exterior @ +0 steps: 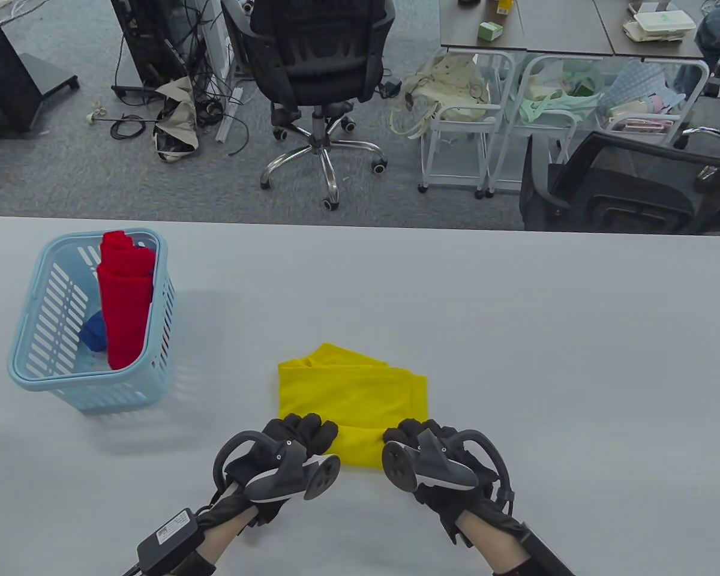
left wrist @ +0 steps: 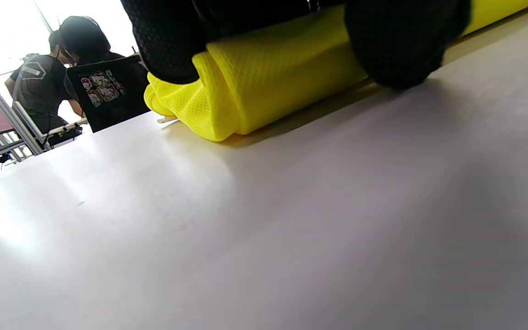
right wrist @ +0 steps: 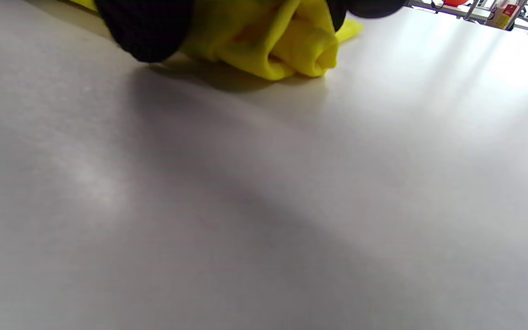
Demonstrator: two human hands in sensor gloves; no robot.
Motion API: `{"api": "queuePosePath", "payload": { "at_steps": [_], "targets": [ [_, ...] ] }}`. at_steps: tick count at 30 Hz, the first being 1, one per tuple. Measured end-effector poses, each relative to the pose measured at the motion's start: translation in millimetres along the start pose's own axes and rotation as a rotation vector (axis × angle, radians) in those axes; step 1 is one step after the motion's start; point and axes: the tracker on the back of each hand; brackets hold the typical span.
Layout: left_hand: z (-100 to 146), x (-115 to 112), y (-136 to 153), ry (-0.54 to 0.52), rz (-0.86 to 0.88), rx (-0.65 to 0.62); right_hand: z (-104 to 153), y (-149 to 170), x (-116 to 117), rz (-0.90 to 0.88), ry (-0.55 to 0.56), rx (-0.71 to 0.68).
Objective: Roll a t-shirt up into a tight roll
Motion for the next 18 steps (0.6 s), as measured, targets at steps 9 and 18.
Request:
{"api": "queuePosePath", "payload": {
  "at_steps": [9,18],
  "targets": [
    [-4,1,4,-0.027,-0.026,0.03,-2,6,-3,-0.107,0.022,-0.023],
    [-4,15,30,0.068,0.378,0.015,-3,17,0,-0.337,-0.032,-0.115]
  ]
}}
Point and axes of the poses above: the tracker on the back of each hand, its own y axis roughly to the little-finger side, its own z axis roughly from the fingertips to the wrist, x = y × z, and after that the axes turned 10 degrees about z, right-handed
